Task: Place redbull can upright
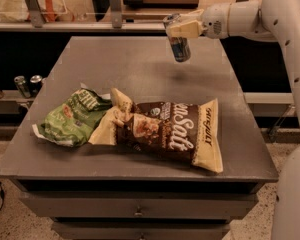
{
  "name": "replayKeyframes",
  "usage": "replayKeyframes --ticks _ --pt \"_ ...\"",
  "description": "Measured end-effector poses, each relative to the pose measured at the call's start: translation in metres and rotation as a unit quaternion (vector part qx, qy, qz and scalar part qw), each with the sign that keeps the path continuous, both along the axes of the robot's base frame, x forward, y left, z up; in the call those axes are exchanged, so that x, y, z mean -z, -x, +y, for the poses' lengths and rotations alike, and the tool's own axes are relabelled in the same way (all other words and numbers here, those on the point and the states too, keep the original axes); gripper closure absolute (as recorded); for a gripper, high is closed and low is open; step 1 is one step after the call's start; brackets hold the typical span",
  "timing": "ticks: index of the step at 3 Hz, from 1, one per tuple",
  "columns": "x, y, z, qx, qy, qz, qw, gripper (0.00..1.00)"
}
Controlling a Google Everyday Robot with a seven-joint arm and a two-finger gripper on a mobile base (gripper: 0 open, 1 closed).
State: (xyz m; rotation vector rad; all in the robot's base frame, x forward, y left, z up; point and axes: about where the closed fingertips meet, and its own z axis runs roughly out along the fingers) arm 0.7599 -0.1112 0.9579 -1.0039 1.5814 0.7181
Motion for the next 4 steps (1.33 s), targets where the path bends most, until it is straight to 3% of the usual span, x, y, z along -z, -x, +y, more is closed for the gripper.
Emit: replayKeyframes --ticks 2,4 --pt "0.01 0.001 -0.003 0.003 -0.064 0.0 0.998 1.0" --pt "0.019 0.0 -0.006 0.006 -0.091 -0.008 0.9958 1.0"
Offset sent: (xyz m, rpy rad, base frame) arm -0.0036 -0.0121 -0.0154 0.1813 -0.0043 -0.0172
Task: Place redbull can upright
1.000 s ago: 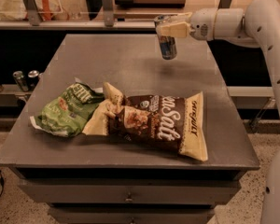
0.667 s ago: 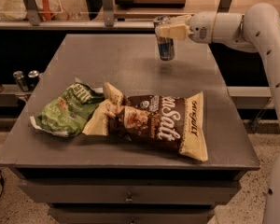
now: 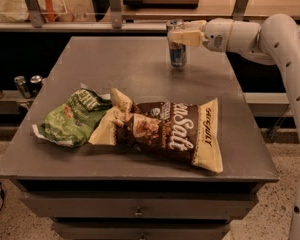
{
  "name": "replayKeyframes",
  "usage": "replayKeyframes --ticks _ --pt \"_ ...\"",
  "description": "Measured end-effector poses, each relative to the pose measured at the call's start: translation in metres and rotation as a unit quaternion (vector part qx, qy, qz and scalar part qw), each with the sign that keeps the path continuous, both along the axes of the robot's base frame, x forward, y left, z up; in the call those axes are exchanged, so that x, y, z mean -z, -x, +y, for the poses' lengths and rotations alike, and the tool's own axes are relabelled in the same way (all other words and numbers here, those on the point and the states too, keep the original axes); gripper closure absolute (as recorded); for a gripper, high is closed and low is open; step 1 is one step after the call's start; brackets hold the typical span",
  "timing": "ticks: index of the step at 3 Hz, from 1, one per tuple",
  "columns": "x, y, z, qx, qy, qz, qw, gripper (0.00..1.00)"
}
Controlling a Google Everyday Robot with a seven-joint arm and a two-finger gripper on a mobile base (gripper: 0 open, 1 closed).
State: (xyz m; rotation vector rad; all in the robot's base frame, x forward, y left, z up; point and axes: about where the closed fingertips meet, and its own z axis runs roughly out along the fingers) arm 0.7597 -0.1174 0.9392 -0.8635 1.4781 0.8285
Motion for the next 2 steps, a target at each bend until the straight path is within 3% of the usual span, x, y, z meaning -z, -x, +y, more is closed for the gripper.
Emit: replayKeyframes --ticks 1,2 --pt "0.0021 -0.0004 -0.0027 0.002 -0.012 -0.005 0.9999 1.0" --pt "0.0044 -0.0008 -0.0054 0.003 -0.019 -0.007 0.9998 0.84"
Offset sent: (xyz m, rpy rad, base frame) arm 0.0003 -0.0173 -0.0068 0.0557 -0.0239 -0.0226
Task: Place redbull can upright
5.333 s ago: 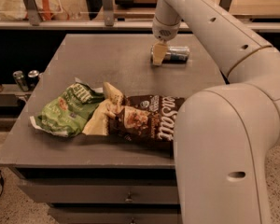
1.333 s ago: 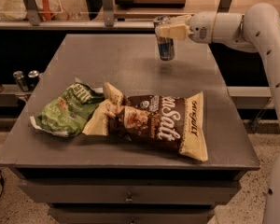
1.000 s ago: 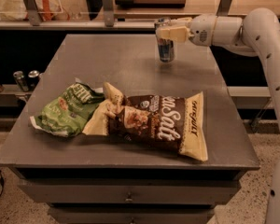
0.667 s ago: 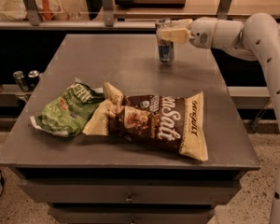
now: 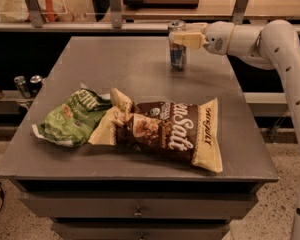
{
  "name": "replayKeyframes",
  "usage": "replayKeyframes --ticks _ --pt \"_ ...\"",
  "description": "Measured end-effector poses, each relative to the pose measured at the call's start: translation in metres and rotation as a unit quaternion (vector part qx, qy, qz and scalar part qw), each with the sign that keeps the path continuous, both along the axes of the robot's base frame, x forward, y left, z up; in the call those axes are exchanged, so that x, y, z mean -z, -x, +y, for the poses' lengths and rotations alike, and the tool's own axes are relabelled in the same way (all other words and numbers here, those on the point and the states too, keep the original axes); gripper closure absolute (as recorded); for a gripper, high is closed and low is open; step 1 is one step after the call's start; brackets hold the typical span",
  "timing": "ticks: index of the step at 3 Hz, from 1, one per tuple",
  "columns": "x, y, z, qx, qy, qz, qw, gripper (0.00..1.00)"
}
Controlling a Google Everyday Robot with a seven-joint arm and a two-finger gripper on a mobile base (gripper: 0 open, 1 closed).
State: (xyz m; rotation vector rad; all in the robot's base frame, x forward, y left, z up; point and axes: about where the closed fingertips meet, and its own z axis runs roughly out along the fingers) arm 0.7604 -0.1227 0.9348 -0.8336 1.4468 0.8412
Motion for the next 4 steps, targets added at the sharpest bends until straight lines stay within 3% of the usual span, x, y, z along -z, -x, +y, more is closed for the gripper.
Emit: replayKeyframes --ticks 3,4 --pt "0.0038 0.0018 -0.0062 0.001 -0.01 -0.01 0.9999 0.15" --pt "0.0035 0.0026 -0.0056 0.0 -0.01 -0.013 0.9999 0.0"
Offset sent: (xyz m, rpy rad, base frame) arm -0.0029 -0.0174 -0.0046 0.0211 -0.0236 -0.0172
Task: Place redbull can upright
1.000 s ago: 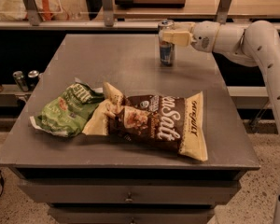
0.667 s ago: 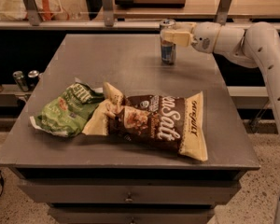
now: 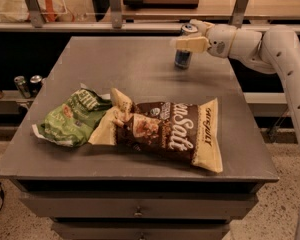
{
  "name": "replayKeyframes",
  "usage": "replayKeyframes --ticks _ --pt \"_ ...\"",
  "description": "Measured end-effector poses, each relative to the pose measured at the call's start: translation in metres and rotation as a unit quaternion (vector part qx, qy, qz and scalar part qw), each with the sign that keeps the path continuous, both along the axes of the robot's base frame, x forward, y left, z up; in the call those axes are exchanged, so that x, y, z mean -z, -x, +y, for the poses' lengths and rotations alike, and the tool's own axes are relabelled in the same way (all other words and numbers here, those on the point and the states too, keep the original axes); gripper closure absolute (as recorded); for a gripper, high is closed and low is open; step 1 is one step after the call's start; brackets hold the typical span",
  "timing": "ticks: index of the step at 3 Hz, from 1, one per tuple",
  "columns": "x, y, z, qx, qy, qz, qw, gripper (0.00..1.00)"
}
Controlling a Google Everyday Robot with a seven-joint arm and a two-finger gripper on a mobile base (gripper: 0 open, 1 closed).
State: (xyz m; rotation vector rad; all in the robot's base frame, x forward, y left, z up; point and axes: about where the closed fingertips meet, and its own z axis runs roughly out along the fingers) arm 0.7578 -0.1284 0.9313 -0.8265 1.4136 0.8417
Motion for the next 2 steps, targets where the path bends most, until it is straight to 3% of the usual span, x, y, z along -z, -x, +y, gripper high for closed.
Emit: replayKeyframes --ticks 2 --pt "-0.0015 0.0012 0.0003 -0.002 0.005 -0.003 1.0 0.0"
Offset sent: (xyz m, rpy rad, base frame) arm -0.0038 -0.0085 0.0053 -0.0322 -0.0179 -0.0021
